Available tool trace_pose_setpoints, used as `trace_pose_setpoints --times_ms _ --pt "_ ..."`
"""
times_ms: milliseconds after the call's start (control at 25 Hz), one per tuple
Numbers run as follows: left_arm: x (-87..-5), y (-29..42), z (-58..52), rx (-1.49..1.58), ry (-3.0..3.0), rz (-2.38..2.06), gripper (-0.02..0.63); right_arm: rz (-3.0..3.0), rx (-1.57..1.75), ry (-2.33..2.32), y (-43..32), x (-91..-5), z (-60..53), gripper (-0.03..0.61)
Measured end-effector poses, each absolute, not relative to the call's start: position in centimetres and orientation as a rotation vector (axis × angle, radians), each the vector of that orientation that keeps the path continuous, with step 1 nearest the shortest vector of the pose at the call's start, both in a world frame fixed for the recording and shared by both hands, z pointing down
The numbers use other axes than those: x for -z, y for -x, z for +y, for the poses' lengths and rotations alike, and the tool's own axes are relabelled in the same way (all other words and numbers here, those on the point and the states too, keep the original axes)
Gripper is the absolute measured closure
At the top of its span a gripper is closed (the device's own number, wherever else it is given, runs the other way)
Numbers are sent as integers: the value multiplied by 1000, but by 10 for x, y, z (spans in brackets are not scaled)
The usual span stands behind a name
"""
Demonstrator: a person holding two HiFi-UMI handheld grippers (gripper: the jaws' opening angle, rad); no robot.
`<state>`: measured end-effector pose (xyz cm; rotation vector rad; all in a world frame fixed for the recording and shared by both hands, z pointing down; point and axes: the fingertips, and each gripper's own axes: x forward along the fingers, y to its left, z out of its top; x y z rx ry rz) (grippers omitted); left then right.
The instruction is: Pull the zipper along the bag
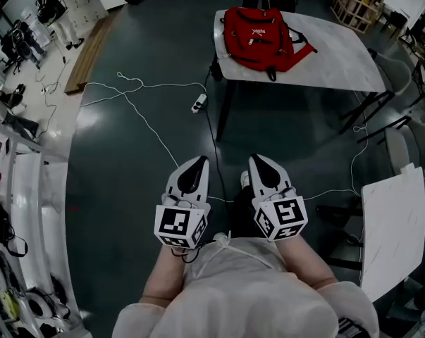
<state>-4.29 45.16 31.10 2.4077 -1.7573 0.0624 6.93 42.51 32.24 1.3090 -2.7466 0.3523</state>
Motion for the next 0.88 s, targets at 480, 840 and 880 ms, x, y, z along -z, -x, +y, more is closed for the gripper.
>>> trace_pose_setpoints --times_ms 480,840,880 --pt "-333 24 236 -120 -2273 -1789 594 -2751 -478 -1186 -87 -340 209 553" --pt "-341 -5 110 -219 -2282 -1807 594 -2747 -489 -1075 -95 -349 89 554" --pt "-346 -5 102 -235 -2274 -1801 594 -2735 -504 -1078 -95 -353 79 554"
